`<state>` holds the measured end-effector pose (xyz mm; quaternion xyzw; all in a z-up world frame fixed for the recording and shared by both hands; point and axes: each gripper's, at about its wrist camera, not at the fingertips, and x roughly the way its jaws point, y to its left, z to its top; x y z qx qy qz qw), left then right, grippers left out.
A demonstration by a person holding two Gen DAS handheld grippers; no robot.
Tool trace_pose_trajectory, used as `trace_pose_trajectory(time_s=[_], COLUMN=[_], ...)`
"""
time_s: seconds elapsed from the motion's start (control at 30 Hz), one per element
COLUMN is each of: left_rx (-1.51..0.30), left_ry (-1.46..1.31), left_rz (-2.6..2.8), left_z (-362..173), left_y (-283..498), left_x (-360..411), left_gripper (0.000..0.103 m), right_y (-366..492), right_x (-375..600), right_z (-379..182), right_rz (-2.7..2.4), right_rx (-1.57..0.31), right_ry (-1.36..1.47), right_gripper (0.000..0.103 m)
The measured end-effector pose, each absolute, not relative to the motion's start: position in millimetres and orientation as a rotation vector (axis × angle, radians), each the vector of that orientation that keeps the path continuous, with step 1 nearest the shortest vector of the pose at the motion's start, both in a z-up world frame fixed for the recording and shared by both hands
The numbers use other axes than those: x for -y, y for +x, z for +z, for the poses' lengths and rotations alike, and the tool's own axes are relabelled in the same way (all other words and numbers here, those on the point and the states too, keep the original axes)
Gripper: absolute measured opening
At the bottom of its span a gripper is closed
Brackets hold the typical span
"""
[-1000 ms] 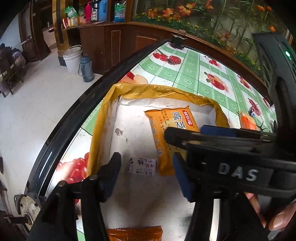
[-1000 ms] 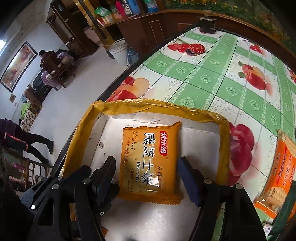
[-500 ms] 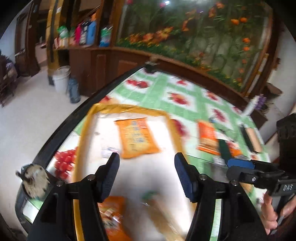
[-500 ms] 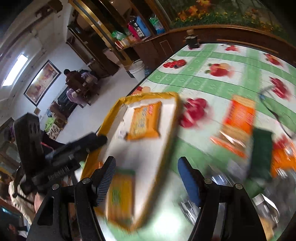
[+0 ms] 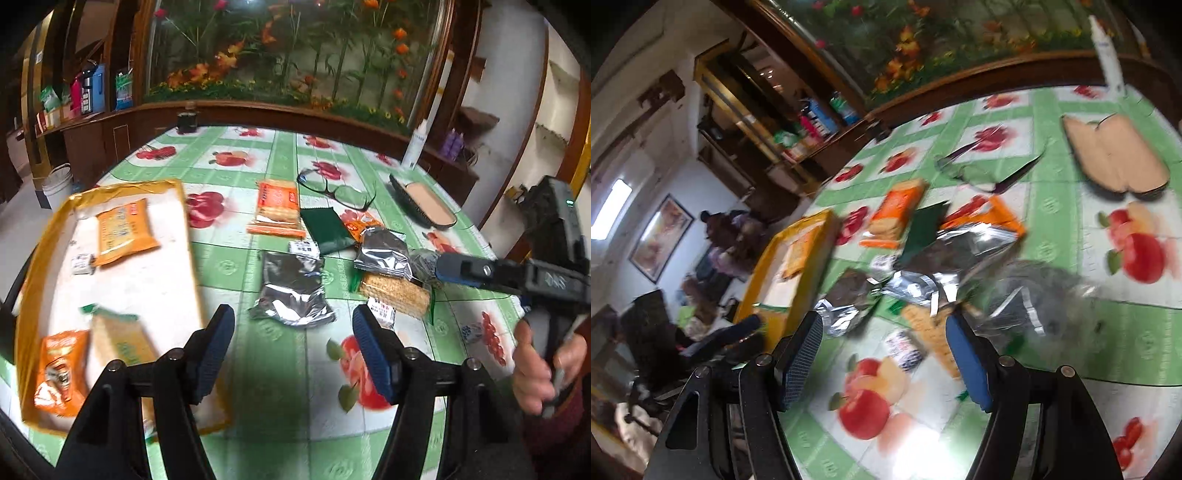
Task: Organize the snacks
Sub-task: 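Grasp the silver foil packet with the left gripper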
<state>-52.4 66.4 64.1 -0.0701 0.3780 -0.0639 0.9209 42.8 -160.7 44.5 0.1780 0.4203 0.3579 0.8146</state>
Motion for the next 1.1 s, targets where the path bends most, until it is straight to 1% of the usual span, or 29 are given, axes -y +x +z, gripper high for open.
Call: trace_pose_trajectory(time_s=[0.1,0.13,0.17,0.2,0.3,0.37,0.4,0.43,0.47,0.5,0.57,0.67,0.87,1.03,1.1], left_rx=[-0.837,-0.857,-0.879,-0.896,-0.939,-0.959,-0.973,-0.989,-0.989,-0.966,-0.958,-0.938,-0.873,-0.858,-0.814], left_ry=[-0.109,-0.099,-0.079,-0.047,-0.004,0.01,0.011,0.009,-0.004,-0.008,-0.02,-0.075,-0.098,-0.112,-0.135], left_rz=[-0.089,-0.082,-0.078,-0.049,-0.017,0.015,0.015,0.011,0.01,0.017,0.009,-0.032,-0.079,-0.118,-0.117], left_z=[54,51,47,42,28,19,13,7,4,5,6,8,24,18,24], left_y=[-27,-19,-10,1,22,31,37,41,42,39,36,22,-22,-51,-57], left_x=[-53,-49,-45,-40,-32,-30,-30,-29,-31,-33,-35,-39,-37,-37,-41], left_gripper=[0.066,0.067,0.074,0.075,0.075,0.075,0.075,0.073,0.068,0.061,0.06,0.059,0.06,0.06,0.06], right_y=[40,39,37,38,40,42,42,43,43,42,39,36,34,40,40], right_x=[158,159,160,161,166,168,168,168,166,164,160,150,131,121,117], right_z=[43,43,44,43,38,36,35,34,33,32,32,31,21,9,8], right_rz=[0.763,0.759,0.76,0.765,0.751,0.758,0.761,0.762,0.762,0.765,0.773,0.762,0.736,0.725,0.723], right_rx=[-0.905,-0.901,-0.898,-0.9,-0.918,-0.94,-0.946,-0.95,-0.954,-0.959,-0.96,-0.948,-0.944,-0.951,-0.946], right_ry=[0.368,0.368,0.374,0.379,0.397,0.416,0.42,0.418,0.409,0.398,0.37,0.302,0.175,0.127,0.107], right_gripper=[0.073,0.073,0.073,0.073,0.07,0.062,0.06,0.053,0.046,0.045,0.045,0.042,0.042,0.041,0.041])
